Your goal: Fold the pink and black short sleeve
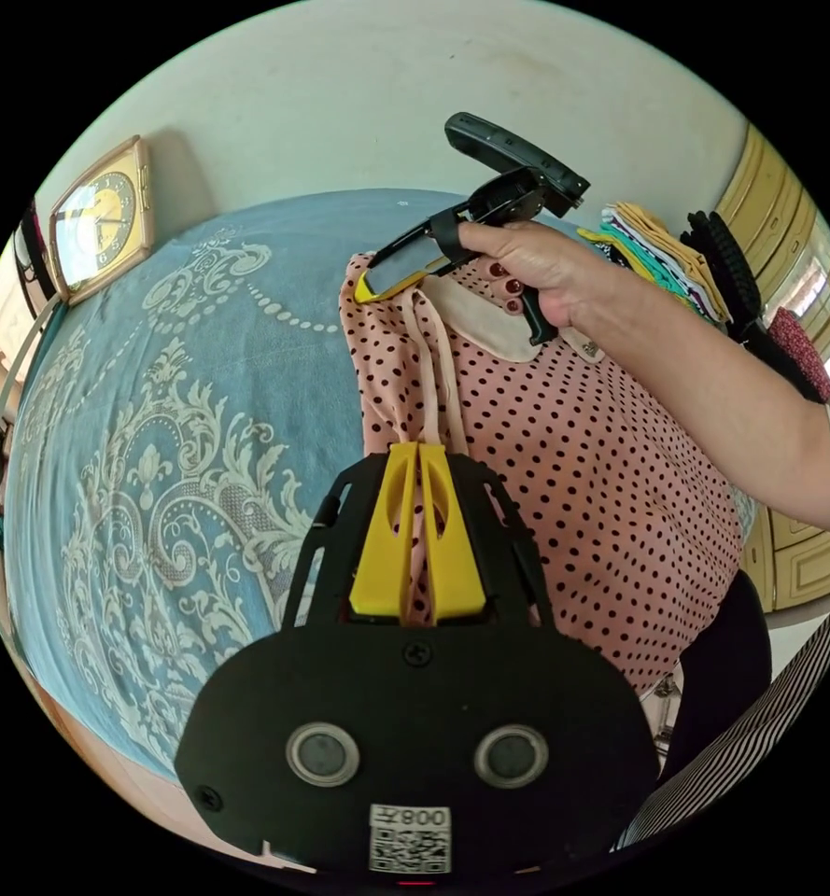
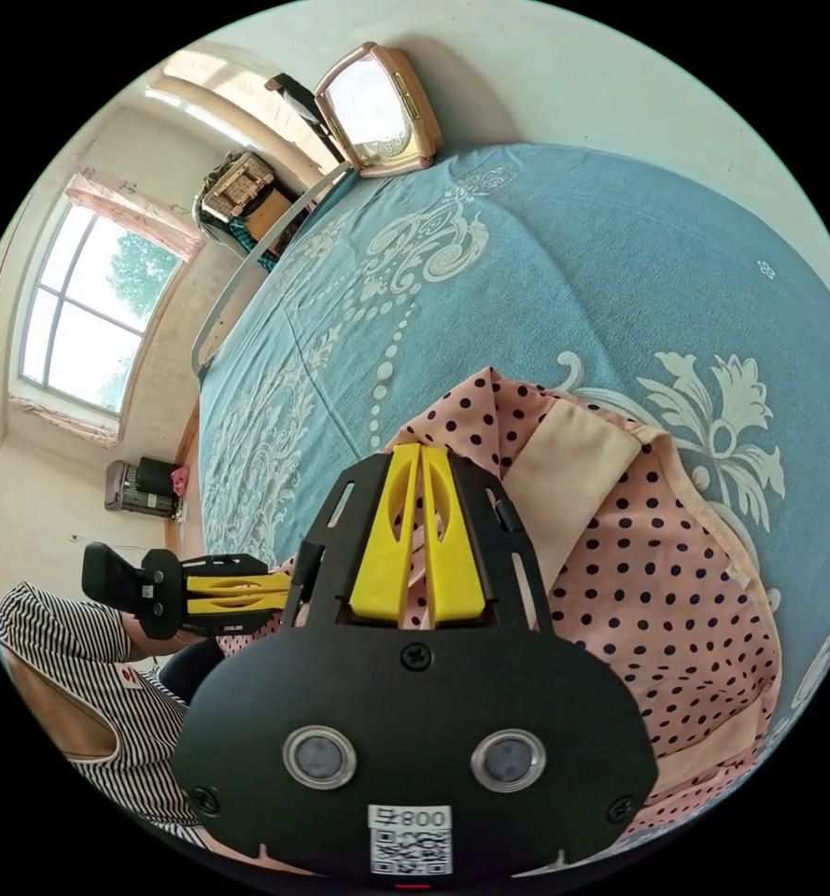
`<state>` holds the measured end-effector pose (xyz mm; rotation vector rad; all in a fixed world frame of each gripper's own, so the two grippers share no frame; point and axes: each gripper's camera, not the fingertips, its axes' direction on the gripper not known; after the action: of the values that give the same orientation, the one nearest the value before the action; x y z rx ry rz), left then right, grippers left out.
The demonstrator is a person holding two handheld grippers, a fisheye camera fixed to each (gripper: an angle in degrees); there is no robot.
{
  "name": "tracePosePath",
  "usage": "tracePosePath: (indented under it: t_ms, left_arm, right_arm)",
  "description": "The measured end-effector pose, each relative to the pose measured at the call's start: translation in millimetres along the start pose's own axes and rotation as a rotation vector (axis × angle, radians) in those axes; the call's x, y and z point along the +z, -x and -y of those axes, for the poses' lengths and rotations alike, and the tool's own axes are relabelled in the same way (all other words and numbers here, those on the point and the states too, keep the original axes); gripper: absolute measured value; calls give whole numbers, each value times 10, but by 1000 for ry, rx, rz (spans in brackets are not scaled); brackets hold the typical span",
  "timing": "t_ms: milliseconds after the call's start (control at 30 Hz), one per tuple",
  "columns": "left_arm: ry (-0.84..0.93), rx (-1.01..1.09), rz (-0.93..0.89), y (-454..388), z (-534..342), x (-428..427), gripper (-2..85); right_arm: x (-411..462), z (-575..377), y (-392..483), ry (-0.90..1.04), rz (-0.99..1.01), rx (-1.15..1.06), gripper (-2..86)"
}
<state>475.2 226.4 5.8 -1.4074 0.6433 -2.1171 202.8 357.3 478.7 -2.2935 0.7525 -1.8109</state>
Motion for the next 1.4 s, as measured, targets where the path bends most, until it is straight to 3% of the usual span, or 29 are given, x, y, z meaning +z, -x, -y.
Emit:
tracePosePath:
  t_ms: [300,700,867,1133,1400]
  left_arm:
    - [0,16,7,47,4,25,2]
    - [-70,7,-51,144,-26,-123,3]
    - [37,36,-33,120,57,112,3]
    - [11,36,-29,125,2,164,3]
    - [21,42,-1,91,-90,202,4]
  right_arm:
    - [-274,-315,-25,-113,-5,15,1]
    - [-89,-405,-29,-33,-2,-10,1]
    - [-232,-726,-106,-100,-30,31,1]
    - [-77,-899,-201,-36,10,57,1]
    - [-936,-2109,-85,-248,-2,125,1]
